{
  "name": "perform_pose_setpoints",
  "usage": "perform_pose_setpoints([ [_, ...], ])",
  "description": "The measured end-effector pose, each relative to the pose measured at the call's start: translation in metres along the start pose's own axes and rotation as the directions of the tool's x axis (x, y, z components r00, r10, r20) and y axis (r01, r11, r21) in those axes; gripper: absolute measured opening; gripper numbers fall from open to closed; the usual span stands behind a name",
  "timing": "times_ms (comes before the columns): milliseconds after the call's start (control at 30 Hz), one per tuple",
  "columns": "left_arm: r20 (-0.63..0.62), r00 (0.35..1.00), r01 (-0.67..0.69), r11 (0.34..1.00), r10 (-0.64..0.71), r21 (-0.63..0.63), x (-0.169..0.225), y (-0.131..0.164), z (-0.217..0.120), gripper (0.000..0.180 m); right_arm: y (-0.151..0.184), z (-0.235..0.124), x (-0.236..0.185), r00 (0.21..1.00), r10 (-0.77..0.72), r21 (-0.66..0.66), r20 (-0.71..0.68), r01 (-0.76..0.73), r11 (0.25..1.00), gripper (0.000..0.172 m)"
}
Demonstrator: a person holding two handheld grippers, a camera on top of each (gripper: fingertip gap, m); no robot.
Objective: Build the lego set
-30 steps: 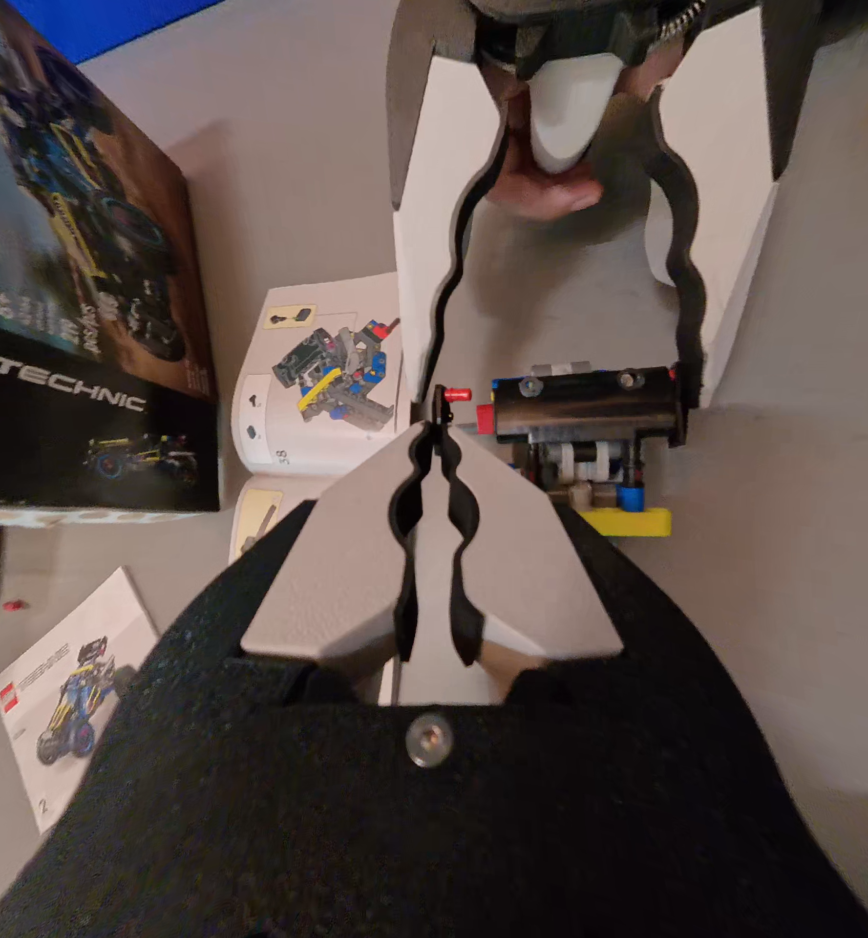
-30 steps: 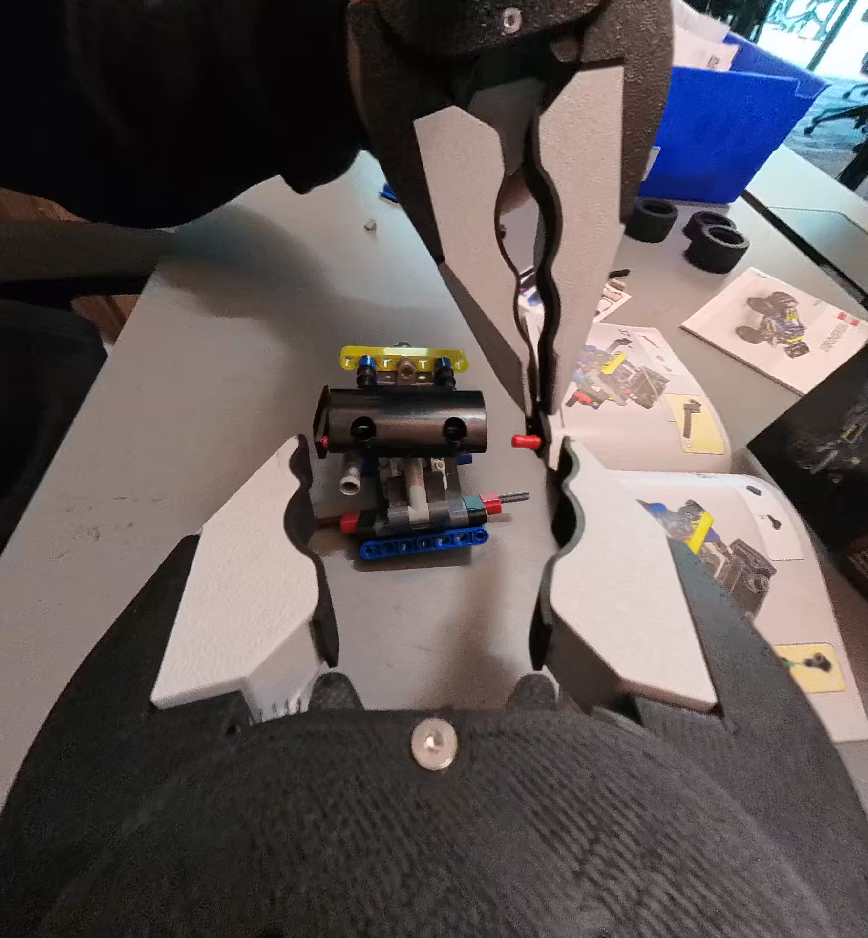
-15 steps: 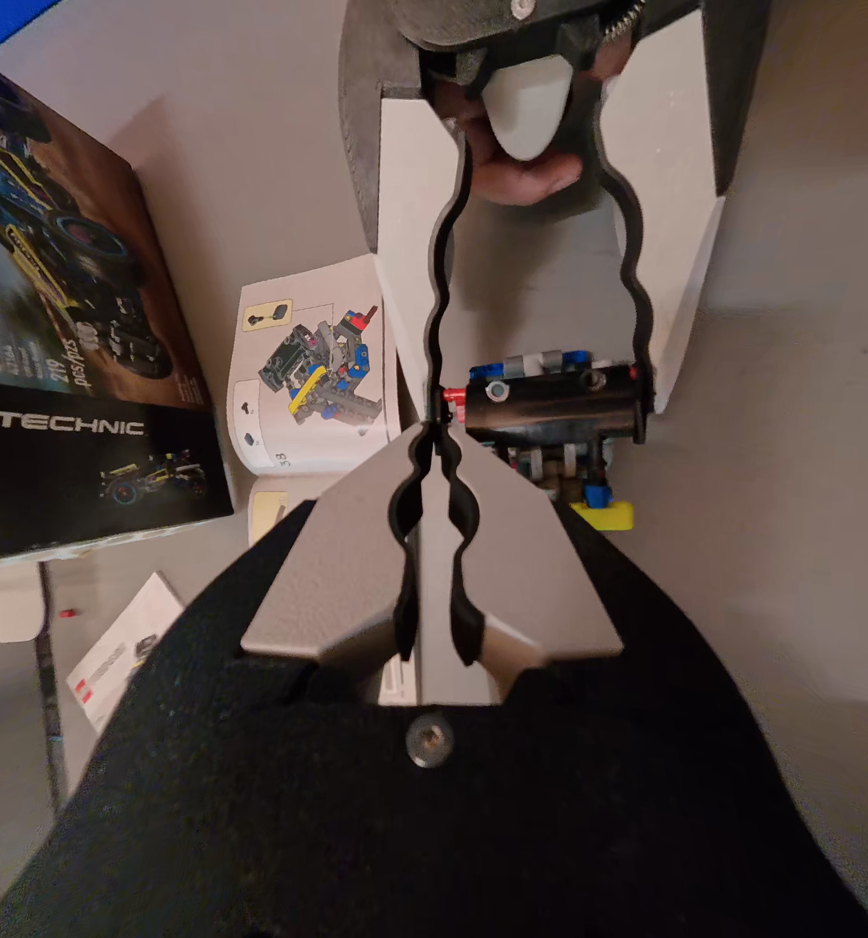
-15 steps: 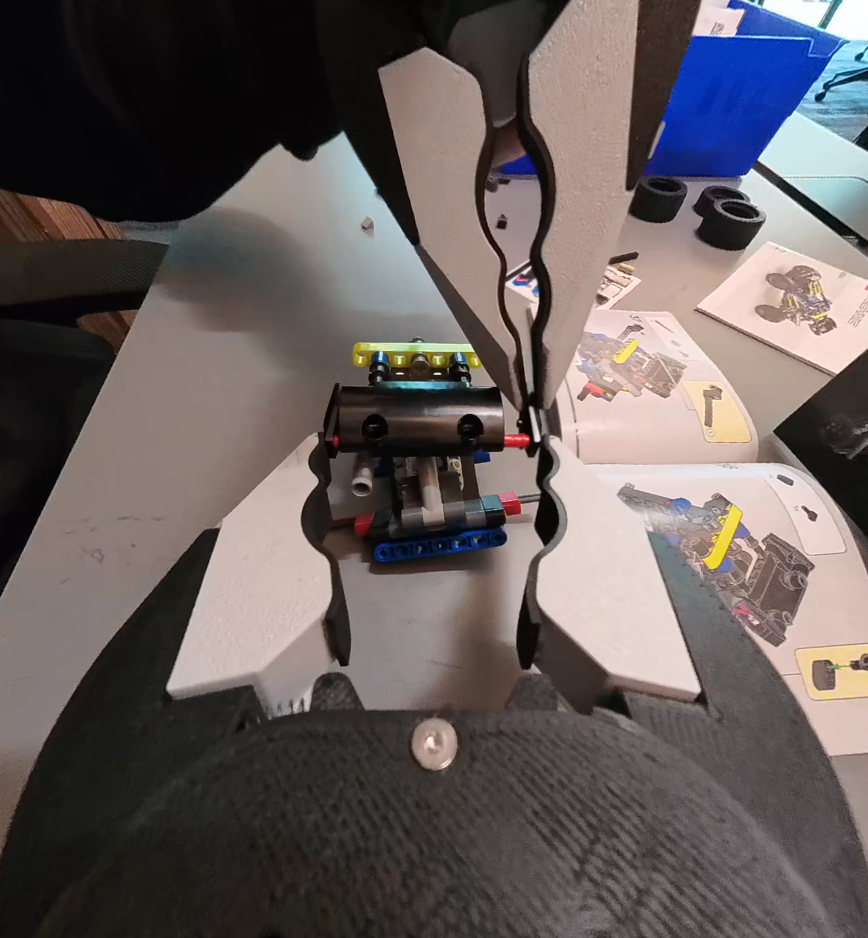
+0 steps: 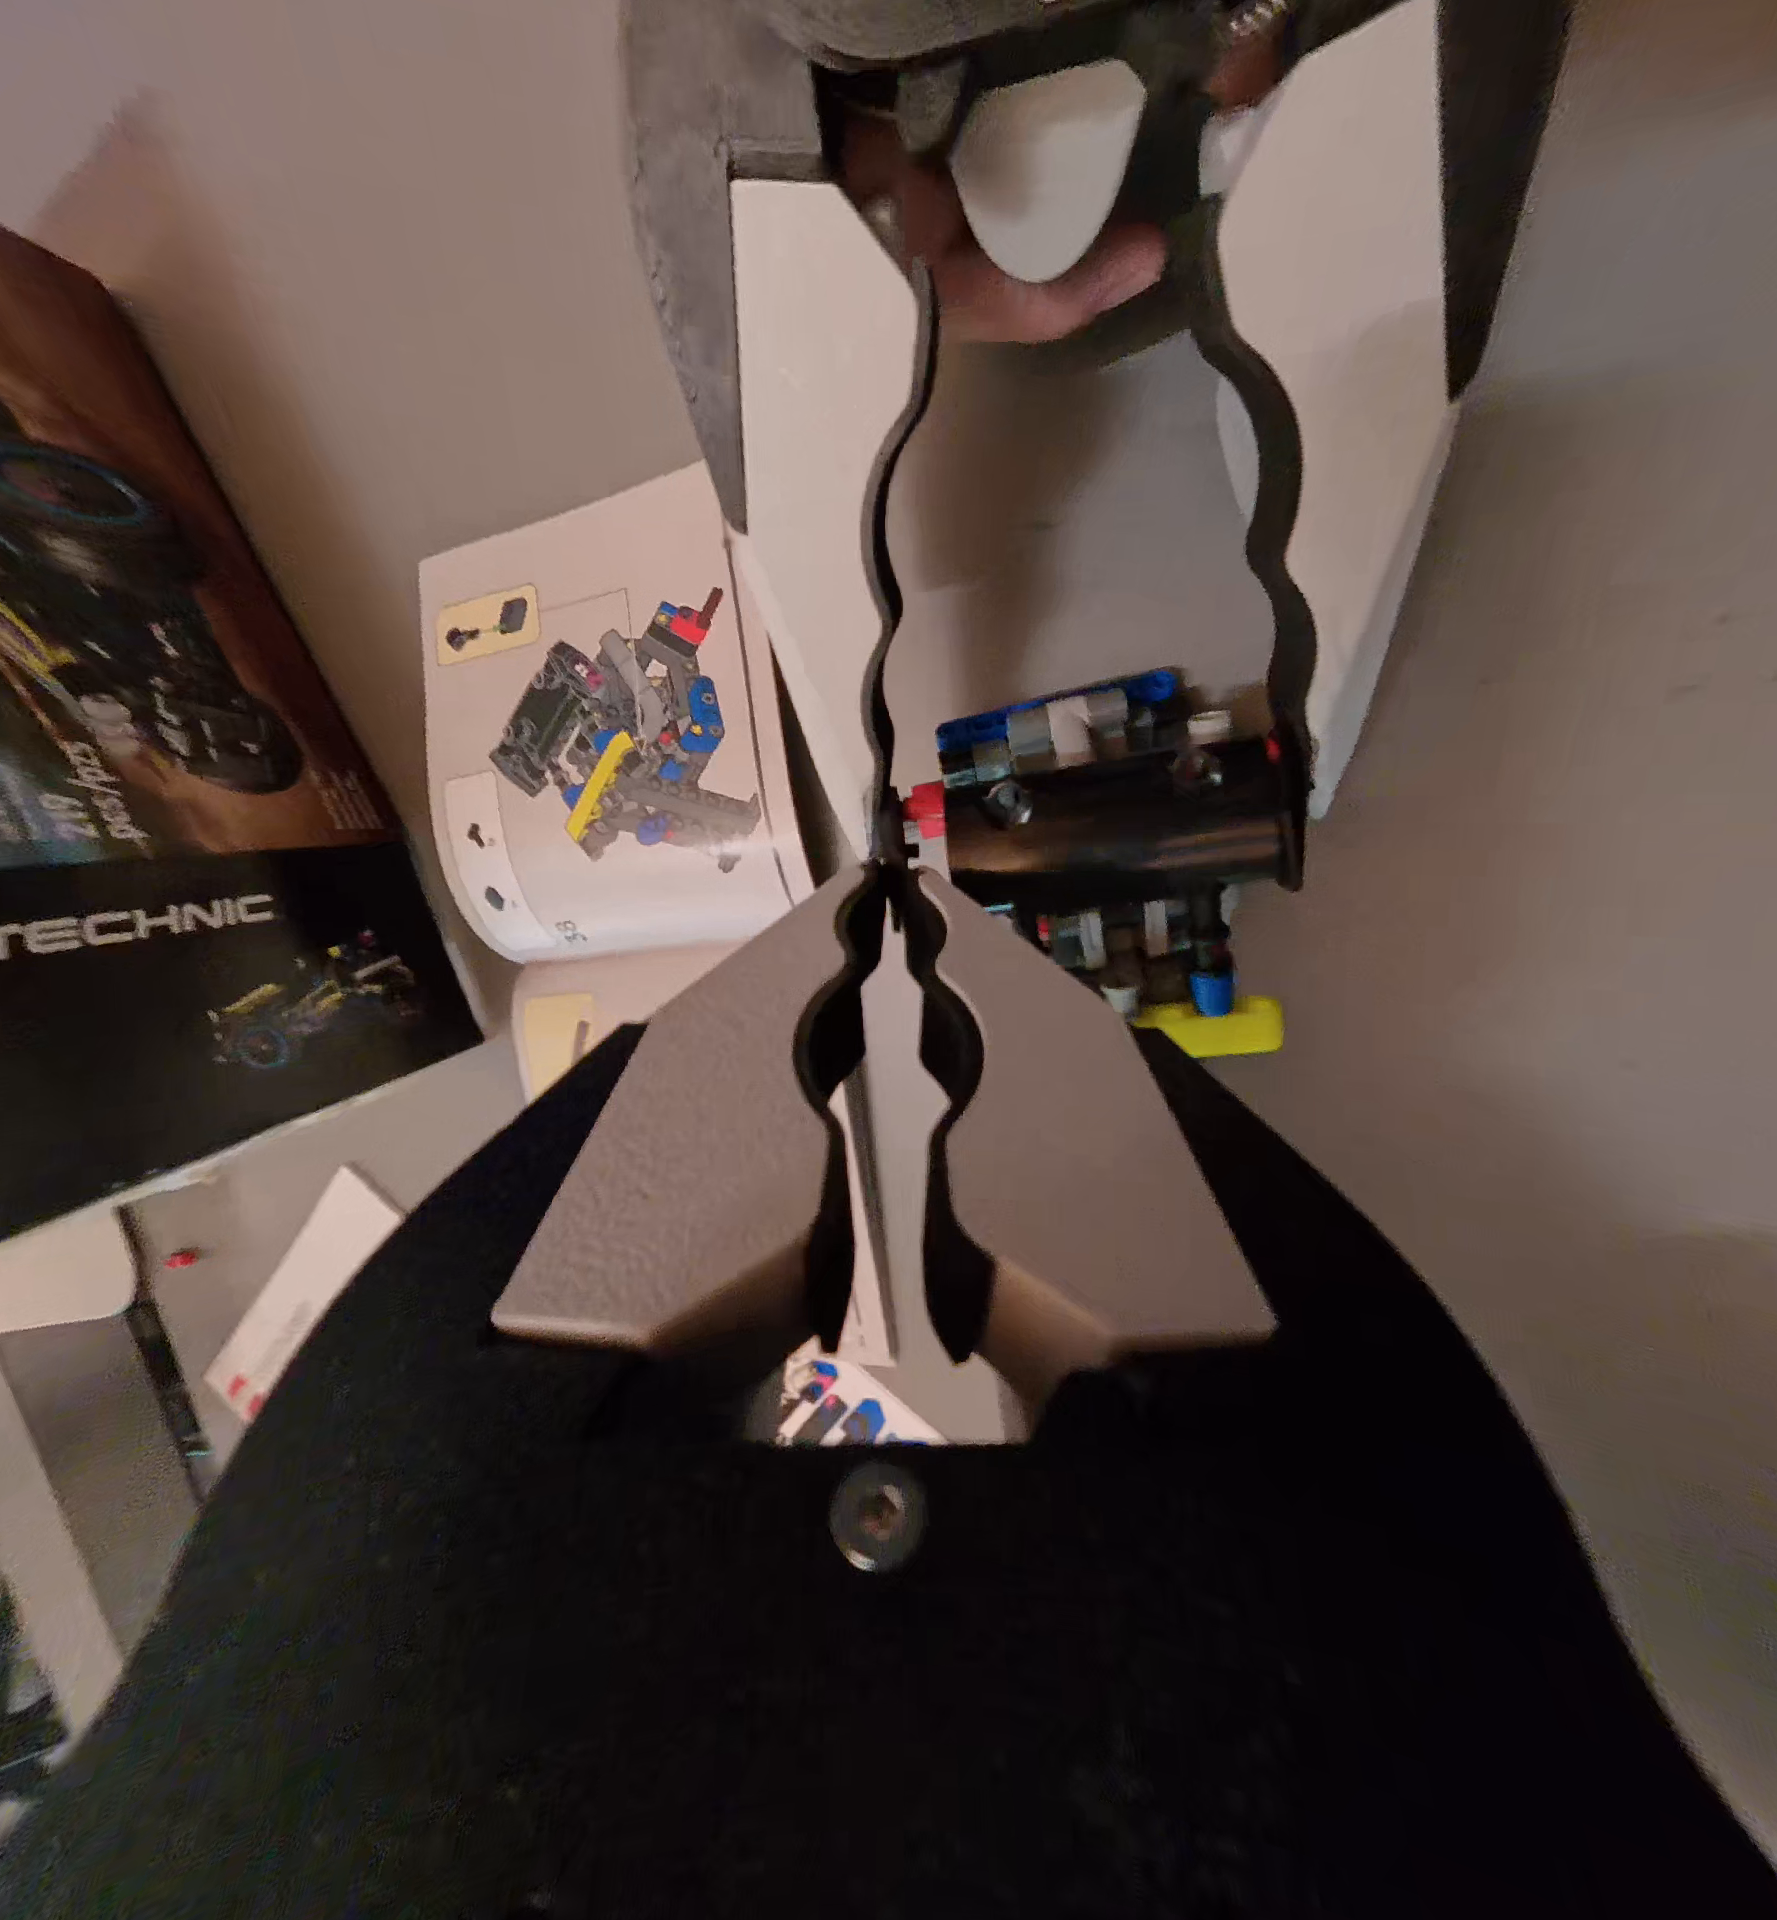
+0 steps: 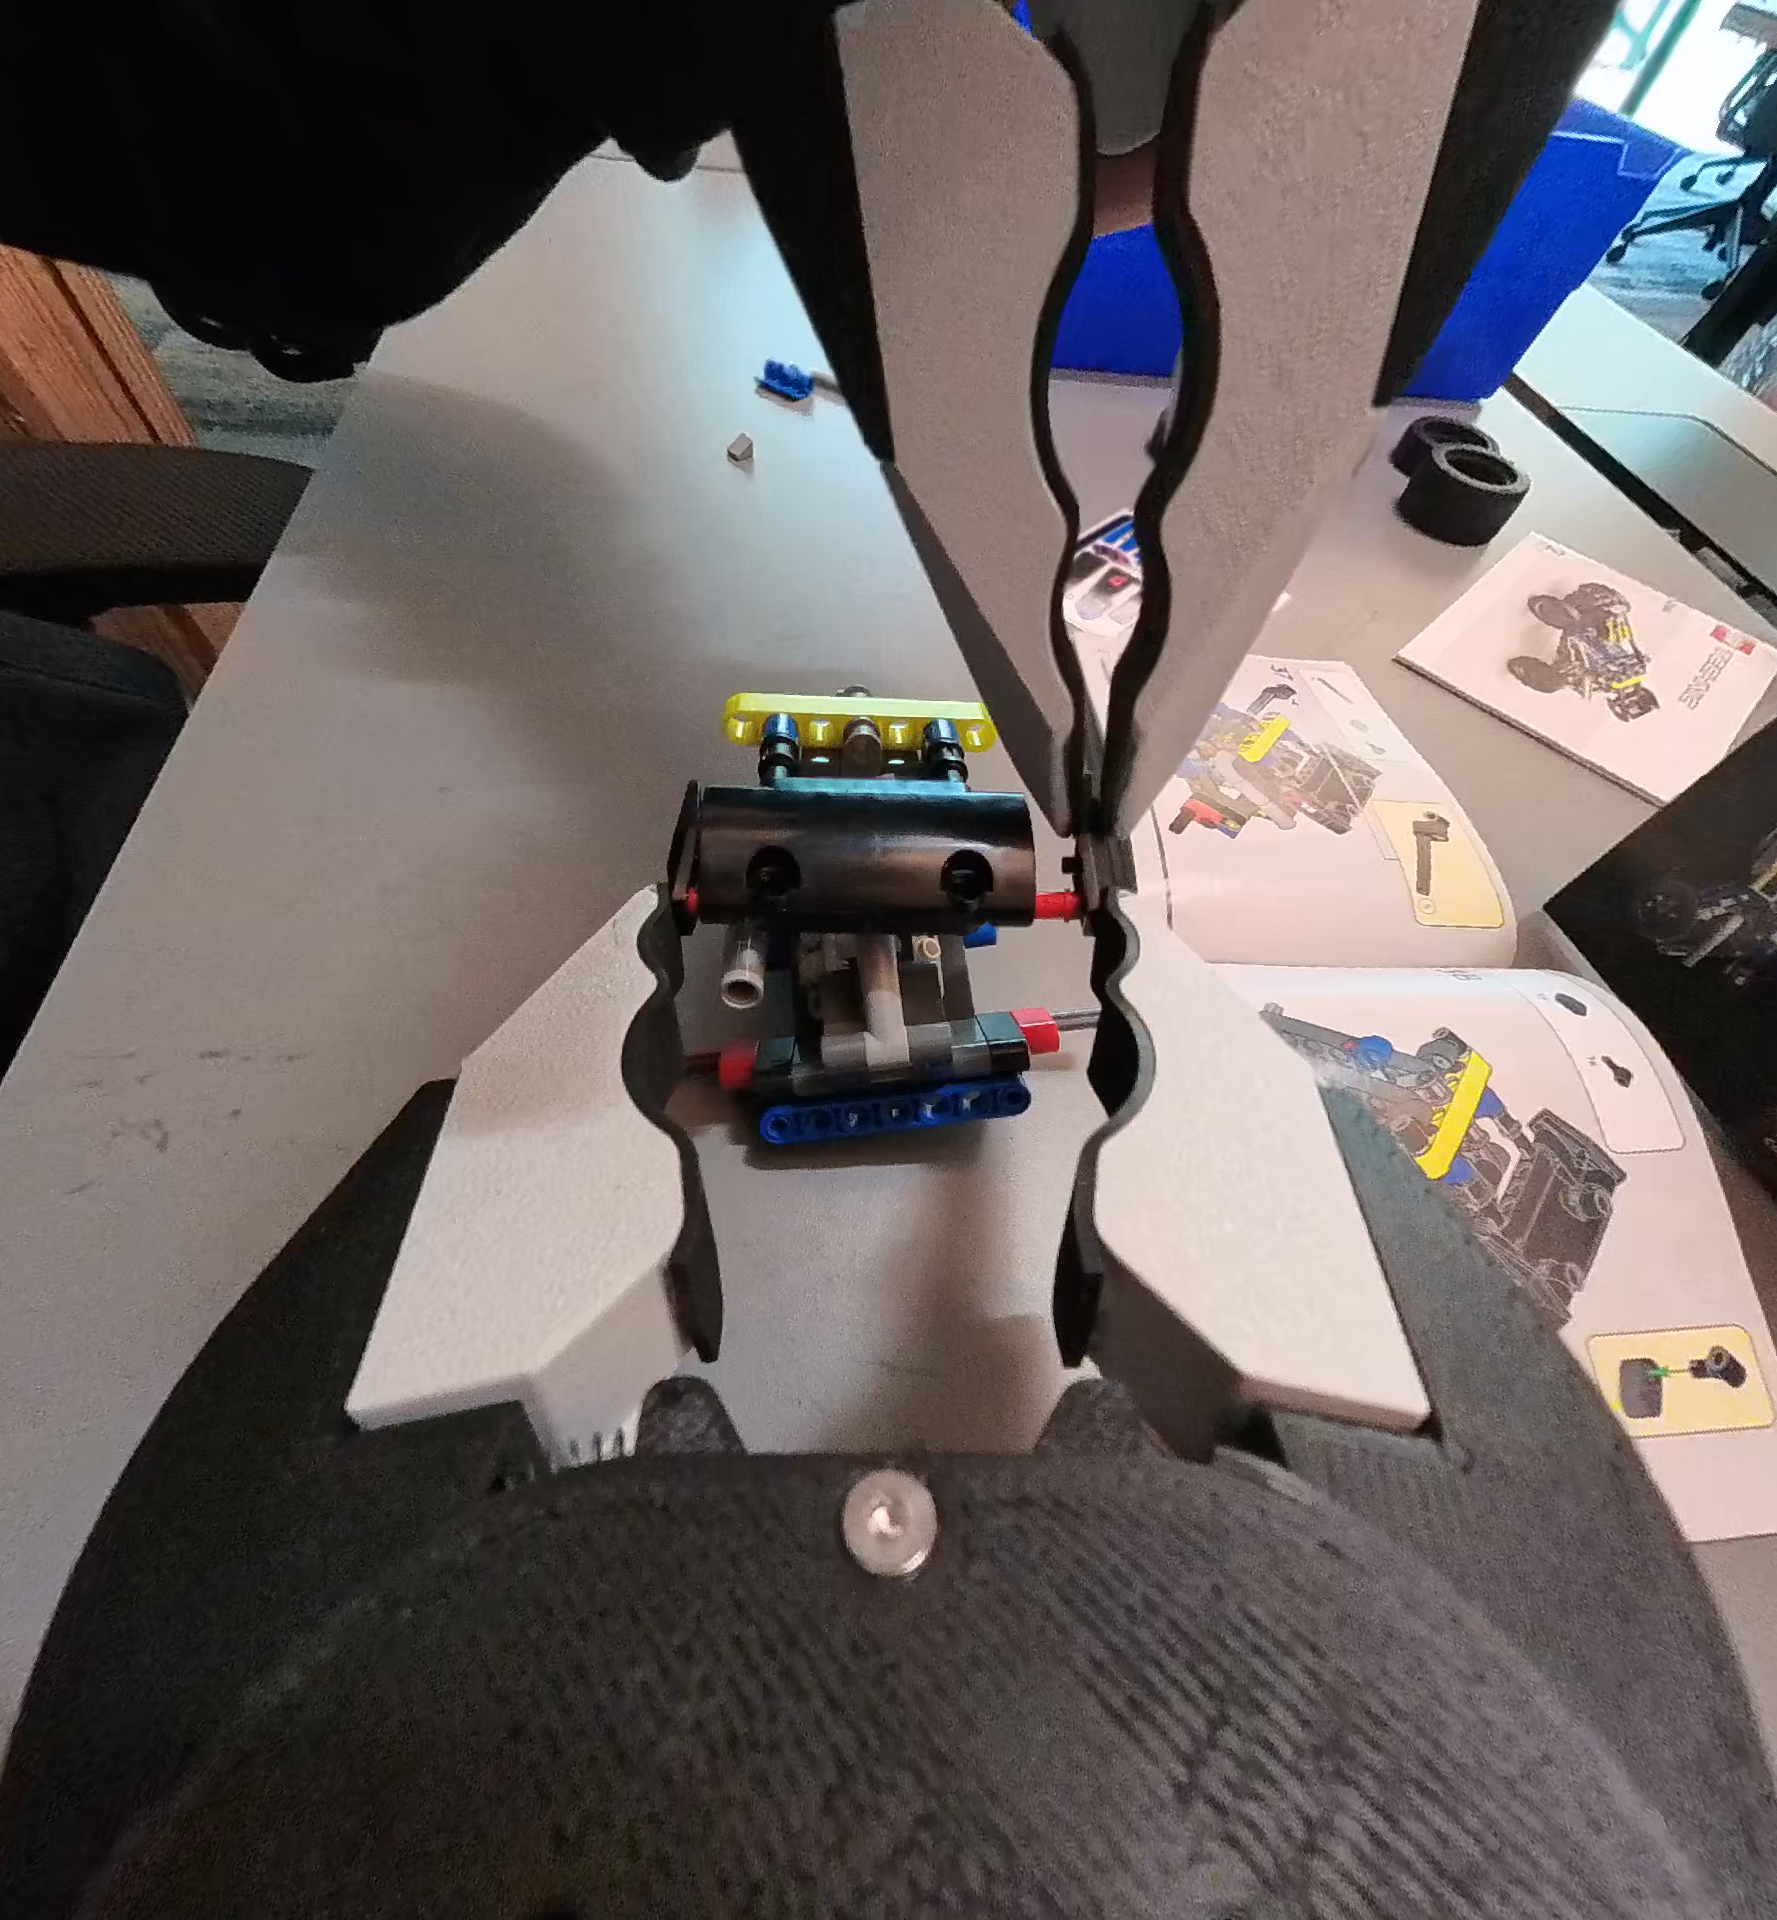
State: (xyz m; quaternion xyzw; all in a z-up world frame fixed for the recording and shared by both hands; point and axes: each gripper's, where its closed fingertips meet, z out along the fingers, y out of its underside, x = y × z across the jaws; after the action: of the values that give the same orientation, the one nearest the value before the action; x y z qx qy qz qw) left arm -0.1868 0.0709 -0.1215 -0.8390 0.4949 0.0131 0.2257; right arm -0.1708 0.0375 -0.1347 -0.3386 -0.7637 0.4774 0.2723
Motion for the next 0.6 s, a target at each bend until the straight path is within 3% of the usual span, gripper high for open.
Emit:
perform_pose_setpoints([
  [167, -0.070, 0.996, 0.048, 0.999, -0.047, 0.010, 0.003, 0.001, 0.001, 0.000, 0.002, 0.001, -0.003, 1.000, -0.006, -0.012, 0.025, 0.007, 1.000, 0.077],
  [267, -0.048, 0.999, 0.015, 1.000, -0.013, 0.028, 0.003, 0.002, 0.001, 0.000, 0.002, 0.001, -0.003, 0.999, -0.002, -0.016, 0.032, 0.002, 1.000, 0.077],
  [400, -0.018, 0.996, 0.094, 0.989, -0.092, 0.117, -0.002, 0.008, 0.002, 0.008, 0.002, 0.000, -0.002, 1.000, 0.000, -0.010, 0.029, 0.001, 1.000, 0.077],
  [600, 0.003, 0.992, 0.121, 0.967, -0.125, 0.223, 0.003, 0.010, 0.002, 0.000, 0.001, 0.000, -0.003, 0.999, -0.003, -0.003, 0.035, 0.003, 1.000, 0.077],
])
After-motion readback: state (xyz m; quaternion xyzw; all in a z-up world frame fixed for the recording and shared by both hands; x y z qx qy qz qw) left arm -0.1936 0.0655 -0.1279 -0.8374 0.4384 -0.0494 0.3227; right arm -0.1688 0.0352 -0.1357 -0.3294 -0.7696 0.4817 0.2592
